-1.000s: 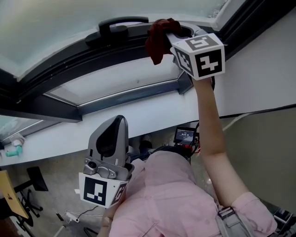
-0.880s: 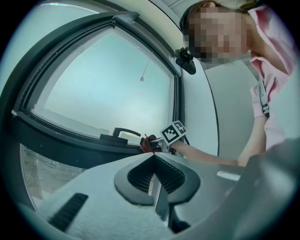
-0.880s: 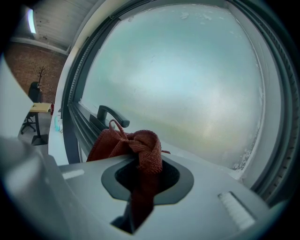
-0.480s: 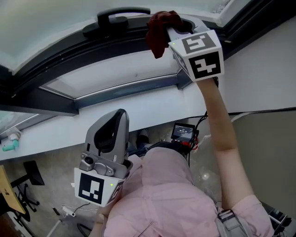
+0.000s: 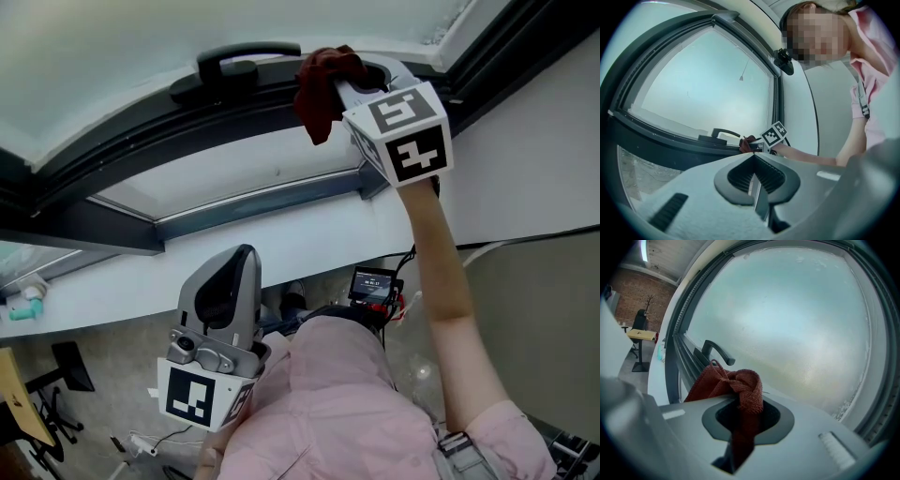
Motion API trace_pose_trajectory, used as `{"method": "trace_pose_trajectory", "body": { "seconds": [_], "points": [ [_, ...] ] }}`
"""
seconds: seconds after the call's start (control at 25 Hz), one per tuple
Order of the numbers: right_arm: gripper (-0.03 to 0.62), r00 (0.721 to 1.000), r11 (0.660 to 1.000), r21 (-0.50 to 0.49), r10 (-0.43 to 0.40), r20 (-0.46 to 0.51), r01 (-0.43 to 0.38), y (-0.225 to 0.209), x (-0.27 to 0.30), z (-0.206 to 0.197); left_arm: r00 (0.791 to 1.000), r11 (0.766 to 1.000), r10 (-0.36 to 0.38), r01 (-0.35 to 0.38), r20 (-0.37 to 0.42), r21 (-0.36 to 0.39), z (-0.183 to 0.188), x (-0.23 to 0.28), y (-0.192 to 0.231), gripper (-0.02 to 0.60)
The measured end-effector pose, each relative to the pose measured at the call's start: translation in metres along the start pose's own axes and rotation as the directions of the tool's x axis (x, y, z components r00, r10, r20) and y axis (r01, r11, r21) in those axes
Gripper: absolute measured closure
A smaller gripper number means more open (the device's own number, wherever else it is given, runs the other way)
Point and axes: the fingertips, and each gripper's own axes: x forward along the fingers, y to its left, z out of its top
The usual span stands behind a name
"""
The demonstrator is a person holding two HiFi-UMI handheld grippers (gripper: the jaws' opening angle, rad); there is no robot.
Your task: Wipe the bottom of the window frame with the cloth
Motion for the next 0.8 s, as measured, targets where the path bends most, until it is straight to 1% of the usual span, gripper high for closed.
{"method": "trace_pose_trajectory", "body": {
  "seconds": [0.08, 0.24, 0.48, 0.8],
  "points": [
    [0.549, 1.000, 1.000, -0.005, -0.004, -0.001, 0.004, -0.001, 0.000, 0.002, 1.000, 1.000, 0.007, -0.007, 0.003, 0.001, 0.001, 0.000, 0.002, 0.581],
    [0.549, 0.999, 0.999, -0.028, -0.032, -0.034, 0.031, -0.009, -0.001, -0.003, 1.000, 1.000, 0.012, -0.012, 0.009, 0.007, 0.003, 0.002, 0.004, 0.581],
    [0.549, 0.997, 0.998, -0.014, -0.054, -0.063, 0.053, -0.022, -0.005, -0.013, 1.000, 1.000, -0.001, 0.001, 0.014, 0.007, 0.003, 0.006, 0.002, 0.582],
    [0.549, 0.993, 0.995, 0.039, -0.087, -0.085, 0.091, -0.045, -0.014, -0.026, 1.000, 1.000, -0.010, 0.010, 0.020, 0.010, 0.006, 0.007, -0.001, 0.581]
  ]
}}
